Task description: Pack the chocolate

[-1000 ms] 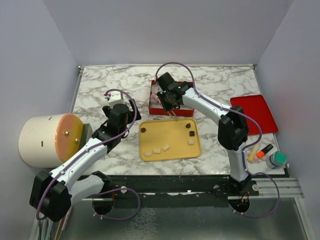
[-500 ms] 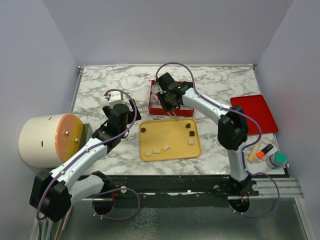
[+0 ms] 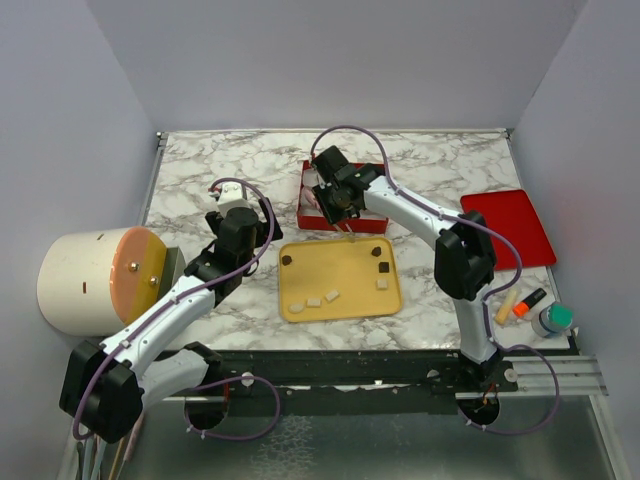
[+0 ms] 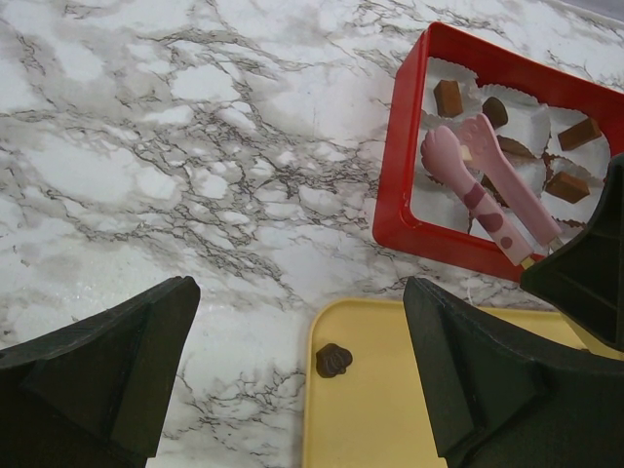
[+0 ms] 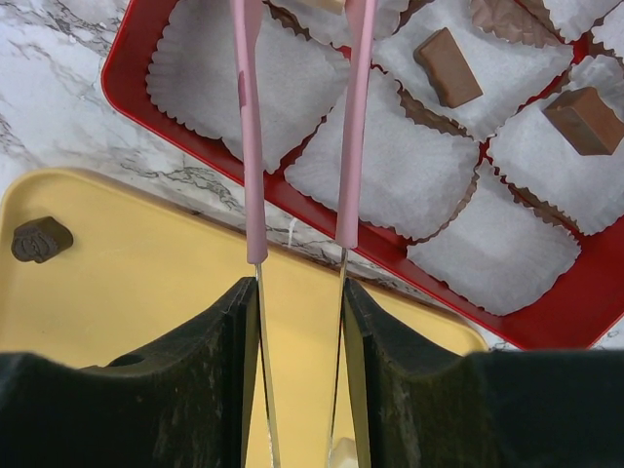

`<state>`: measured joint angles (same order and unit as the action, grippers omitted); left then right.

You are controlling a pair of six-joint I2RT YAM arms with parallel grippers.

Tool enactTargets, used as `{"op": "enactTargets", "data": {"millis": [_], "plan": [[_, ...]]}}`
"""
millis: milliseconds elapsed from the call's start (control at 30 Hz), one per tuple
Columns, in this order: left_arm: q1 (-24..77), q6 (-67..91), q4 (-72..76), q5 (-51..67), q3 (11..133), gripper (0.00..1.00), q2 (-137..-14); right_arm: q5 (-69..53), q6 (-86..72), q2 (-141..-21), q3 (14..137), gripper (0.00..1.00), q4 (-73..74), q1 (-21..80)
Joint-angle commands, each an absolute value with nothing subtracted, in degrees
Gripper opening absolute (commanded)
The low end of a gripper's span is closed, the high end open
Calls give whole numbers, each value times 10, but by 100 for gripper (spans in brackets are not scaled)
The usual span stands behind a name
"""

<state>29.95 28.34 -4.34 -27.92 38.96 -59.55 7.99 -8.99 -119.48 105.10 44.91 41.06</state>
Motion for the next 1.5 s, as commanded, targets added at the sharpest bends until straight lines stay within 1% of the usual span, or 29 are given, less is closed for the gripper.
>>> {"op": "enactTargets", "data": {"millis": [0, 467, 733, 867, 1200, 1467], "plan": [[295, 287, -32, -272, 388, 98, -599, 65, -91, -1214, 1064, 42, 438, 404], [295, 287, -30, -272, 386, 98, -599, 74, -98, -1202, 1053, 42, 427, 400], [295, 288, -30, -271, 385, 98, -600, 85, -105, -1166, 1025, 33, 401, 400], [295, 288, -32, -272, 385, 98, -600, 91, -107, -1152, 1017, 31, 399, 399], [295, 289, -33, -272, 386, 98, -602, 114, -116, -1078, 977, 28, 380, 399], [295, 289, -36, -268, 387, 98, -601, 201, -146, -994, 896, 29, 374, 395]]}}
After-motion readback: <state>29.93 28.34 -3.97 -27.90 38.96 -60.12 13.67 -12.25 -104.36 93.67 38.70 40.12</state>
